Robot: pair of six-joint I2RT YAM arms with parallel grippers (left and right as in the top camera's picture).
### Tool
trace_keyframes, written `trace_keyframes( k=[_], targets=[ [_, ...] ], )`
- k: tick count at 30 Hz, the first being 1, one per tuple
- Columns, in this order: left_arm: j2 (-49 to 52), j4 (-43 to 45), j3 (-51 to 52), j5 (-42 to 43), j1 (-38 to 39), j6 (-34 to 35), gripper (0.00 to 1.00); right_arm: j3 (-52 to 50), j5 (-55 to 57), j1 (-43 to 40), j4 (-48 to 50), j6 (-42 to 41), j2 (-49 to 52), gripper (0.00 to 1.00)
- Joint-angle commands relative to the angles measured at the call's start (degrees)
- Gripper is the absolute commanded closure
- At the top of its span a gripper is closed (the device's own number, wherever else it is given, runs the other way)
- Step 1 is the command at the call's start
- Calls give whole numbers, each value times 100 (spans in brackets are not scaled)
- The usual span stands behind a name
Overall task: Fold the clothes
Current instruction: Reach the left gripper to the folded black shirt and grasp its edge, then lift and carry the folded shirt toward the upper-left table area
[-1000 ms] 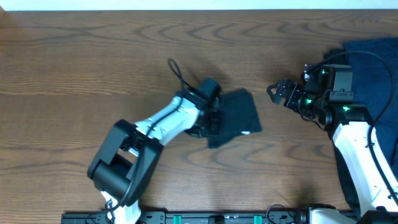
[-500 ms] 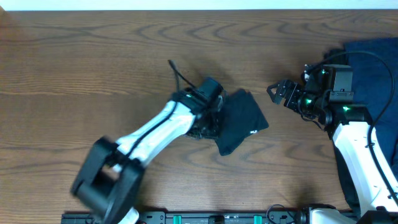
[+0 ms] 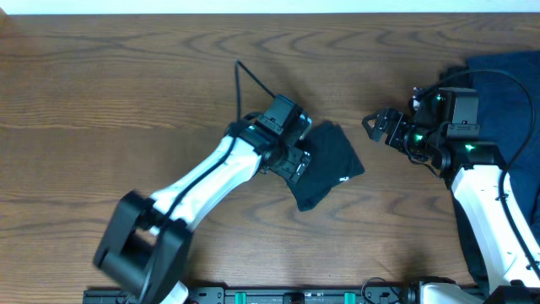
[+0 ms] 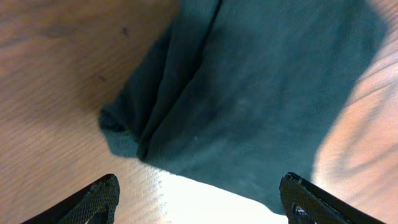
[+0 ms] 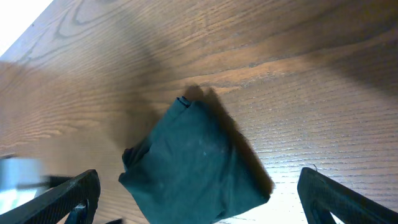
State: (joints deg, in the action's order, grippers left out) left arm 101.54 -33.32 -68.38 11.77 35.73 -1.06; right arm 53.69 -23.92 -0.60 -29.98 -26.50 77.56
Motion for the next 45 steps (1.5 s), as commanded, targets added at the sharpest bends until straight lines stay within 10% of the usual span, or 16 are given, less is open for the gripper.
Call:
trace_keyframes(
  k=[1,9,24,45],
  targets=[
    [337,149,-63,-94,-13,-739,16,-17,17,-20,-4,68,-68,1],
    [772,654,-59,-413,-15,-750,16,-17,17,-20,-4,68,-68,1],
    [1414,649,-11,-472,-214,269,57,-17,17,-20,-4,68,-68,1],
    [1386,1161,-11,-1550,-4002,271,56,-17,15,-20,-4,68,-68,1]
  ],
)
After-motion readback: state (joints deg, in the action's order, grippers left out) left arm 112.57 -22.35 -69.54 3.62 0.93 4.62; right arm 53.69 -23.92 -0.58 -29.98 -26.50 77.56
